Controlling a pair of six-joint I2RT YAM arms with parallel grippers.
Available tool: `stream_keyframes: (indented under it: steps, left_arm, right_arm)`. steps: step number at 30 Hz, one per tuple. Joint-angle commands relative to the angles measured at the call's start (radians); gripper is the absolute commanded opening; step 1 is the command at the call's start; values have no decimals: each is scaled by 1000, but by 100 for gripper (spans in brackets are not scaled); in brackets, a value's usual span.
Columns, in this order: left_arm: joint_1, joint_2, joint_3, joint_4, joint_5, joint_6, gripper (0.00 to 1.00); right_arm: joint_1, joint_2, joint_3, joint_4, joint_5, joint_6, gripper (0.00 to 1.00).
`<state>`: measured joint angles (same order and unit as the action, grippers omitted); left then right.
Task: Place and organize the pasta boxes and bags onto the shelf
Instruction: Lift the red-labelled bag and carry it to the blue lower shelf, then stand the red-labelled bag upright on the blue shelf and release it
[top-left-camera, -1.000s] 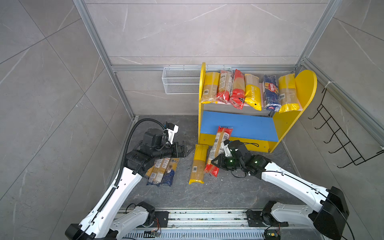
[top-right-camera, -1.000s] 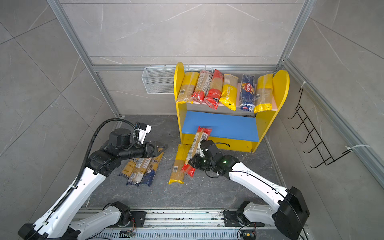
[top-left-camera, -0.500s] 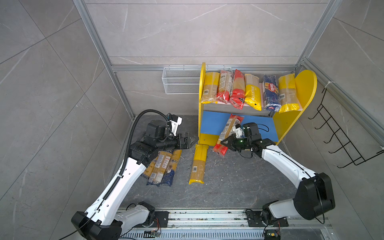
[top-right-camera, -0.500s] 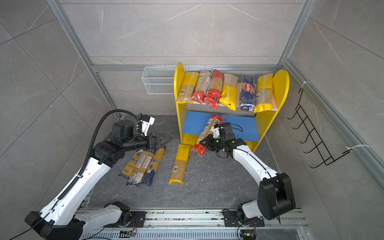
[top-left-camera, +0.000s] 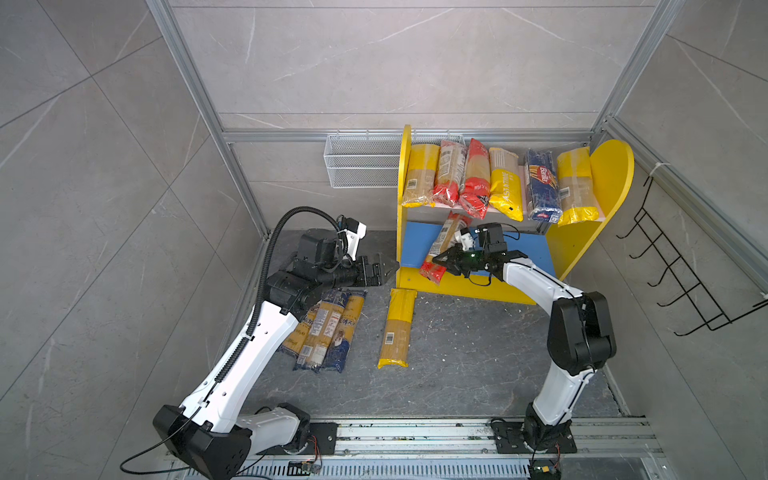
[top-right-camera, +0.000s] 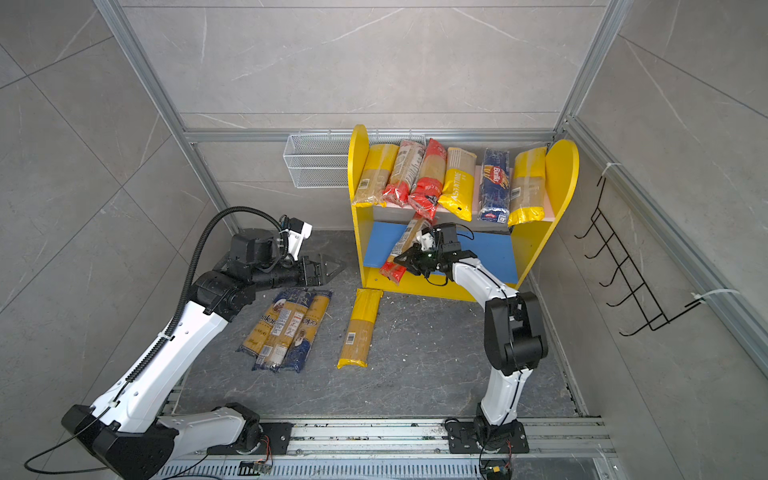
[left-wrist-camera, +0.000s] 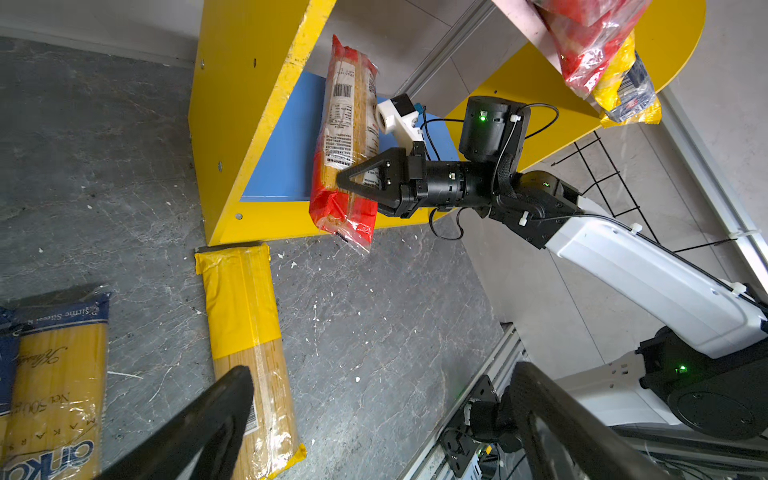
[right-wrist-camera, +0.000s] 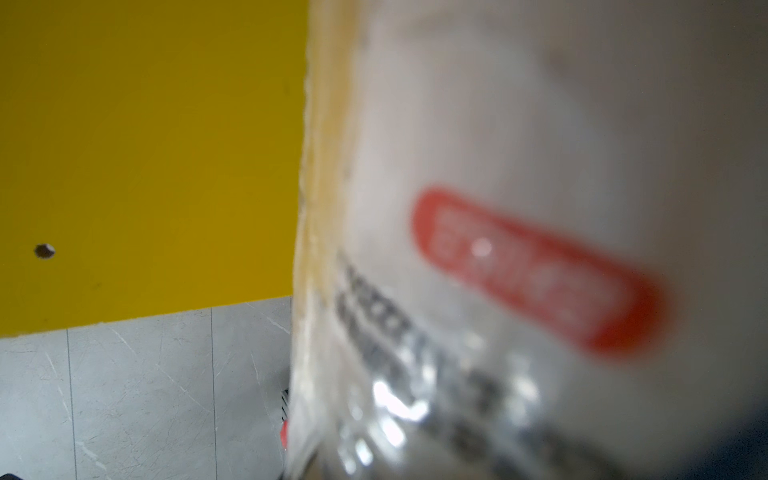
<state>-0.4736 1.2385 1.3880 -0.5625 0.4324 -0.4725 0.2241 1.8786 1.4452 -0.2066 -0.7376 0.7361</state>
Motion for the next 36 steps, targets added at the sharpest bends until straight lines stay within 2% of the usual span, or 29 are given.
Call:
stream_keyframes:
  steps: [1, 17, 22, 23, 25, 26, 29, 30, 32, 33, 34, 36]
  left_arm:
    - [-5, 9, 43, 7, -24, 38, 99]
    - [-2, 41, 51, 7, -57, 70, 99]
    - [0, 33, 39, 7, -64, 79, 99]
    - [0, 30, 37, 9, -66, 80, 99]
    - [1, 26, 33, 8, -67, 80, 99]
    - [2, 25, 32, 9, -66, 81, 99]
    - [3, 17, 25, 7, -67, 80, 99]
    - [4, 15, 23, 6, -67, 80, 99]
    - [4, 5, 13, 6, -67, 79, 99]
    - [6, 0, 8, 5, -67, 77, 99]
    - [6, -4, 2, 6, -66, 77, 99]
    - [6, -13, -13, 6, -64, 75, 99]
  right_arm:
    - [1, 34, 109, 81, -55, -65, 0]
    - [99, 274, 440, -165, -117, -145, 0]
    - [106, 335, 555, -320, -109, -207, 1]
    - [106, 341, 565, -341, -101, -214, 6]
    - [106, 352, 593, -378, -90, -225, 33]
    - [106, 353, 598, -384, -86, -224, 42]
    - [106, 329, 583, -389, -67, -224, 61]
    - [106, 318, 574, -396, -57, -228, 71]
    - [105, 297, 556, -417, -33, -243, 74]
    - [106, 282, 541, -426, -18, -249, 78]
    - [106, 271, 526, -433, -5, -253, 87]
    - [106, 241, 490, -440, 18, -261, 88]
